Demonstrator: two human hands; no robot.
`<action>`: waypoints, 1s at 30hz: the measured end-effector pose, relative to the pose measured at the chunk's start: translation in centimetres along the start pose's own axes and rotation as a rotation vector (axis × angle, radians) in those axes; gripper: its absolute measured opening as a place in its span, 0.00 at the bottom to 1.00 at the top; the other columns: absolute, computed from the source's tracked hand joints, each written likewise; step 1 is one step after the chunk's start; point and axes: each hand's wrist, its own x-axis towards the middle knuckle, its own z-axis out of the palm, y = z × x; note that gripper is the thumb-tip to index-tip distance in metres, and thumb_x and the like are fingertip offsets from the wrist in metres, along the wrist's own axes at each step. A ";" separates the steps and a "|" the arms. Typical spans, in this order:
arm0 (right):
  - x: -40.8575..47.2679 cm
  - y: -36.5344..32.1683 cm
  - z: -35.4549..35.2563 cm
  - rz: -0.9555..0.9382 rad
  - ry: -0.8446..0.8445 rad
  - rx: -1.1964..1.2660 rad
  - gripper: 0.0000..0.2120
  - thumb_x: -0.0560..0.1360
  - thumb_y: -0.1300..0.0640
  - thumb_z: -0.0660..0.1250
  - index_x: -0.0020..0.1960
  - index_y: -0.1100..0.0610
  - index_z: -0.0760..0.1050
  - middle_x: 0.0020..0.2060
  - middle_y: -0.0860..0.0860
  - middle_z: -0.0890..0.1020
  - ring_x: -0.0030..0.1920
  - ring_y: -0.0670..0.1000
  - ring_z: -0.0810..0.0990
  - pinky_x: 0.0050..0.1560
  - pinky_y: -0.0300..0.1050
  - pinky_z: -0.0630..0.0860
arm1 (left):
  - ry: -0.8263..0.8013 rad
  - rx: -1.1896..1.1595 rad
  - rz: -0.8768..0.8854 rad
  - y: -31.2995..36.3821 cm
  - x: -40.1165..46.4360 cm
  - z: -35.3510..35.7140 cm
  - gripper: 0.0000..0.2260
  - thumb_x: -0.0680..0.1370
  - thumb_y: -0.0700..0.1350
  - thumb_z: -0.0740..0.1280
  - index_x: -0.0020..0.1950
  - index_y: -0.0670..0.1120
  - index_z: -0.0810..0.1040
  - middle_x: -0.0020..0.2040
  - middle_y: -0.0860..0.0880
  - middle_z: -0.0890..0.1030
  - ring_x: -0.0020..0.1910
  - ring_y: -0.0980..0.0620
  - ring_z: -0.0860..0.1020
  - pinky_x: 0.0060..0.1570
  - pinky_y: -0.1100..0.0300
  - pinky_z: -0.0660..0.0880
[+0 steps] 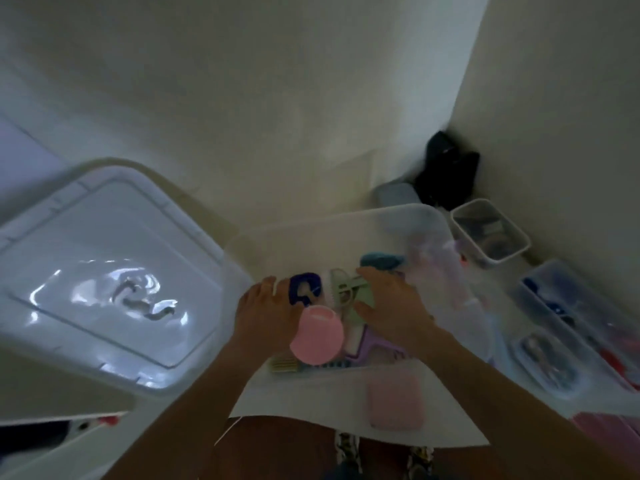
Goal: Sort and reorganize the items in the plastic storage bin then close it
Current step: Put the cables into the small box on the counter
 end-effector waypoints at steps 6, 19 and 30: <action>7.1 -1.0 5.2 -0.044 -0.116 0.006 0.18 0.78 0.57 0.63 0.68 0.51 0.71 0.63 0.51 0.79 0.58 0.53 0.80 0.57 0.44 0.76 | -0.219 -0.219 -0.130 -3.6 5.9 1.9 0.18 0.85 0.47 0.56 0.69 0.37 0.69 0.67 0.38 0.74 0.65 0.42 0.74 0.64 0.53 0.69; 18.7 0.6 15.5 0.024 -0.279 -0.114 0.26 0.74 0.56 0.68 0.71 0.56 0.67 0.61 0.56 0.78 0.60 0.58 0.77 0.60 0.50 0.74 | -0.523 -0.165 -0.216 -2.8 15.8 10.2 0.16 0.80 0.47 0.65 0.63 0.39 0.74 0.62 0.40 0.75 0.63 0.42 0.71 0.61 0.54 0.71; 15.5 -0.5 12.2 -0.045 -0.041 0.128 0.19 0.71 0.62 0.70 0.62 0.57 0.79 0.58 0.58 0.74 0.53 0.59 0.78 0.53 0.45 0.73 | -0.212 -0.445 -0.012 -2.6 13.2 6.1 0.07 0.80 0.42 0.65 0.52 0.42 0.68 0.47 0.41 0.81 0.42 0.42 0.79 0.40 0.49 0.76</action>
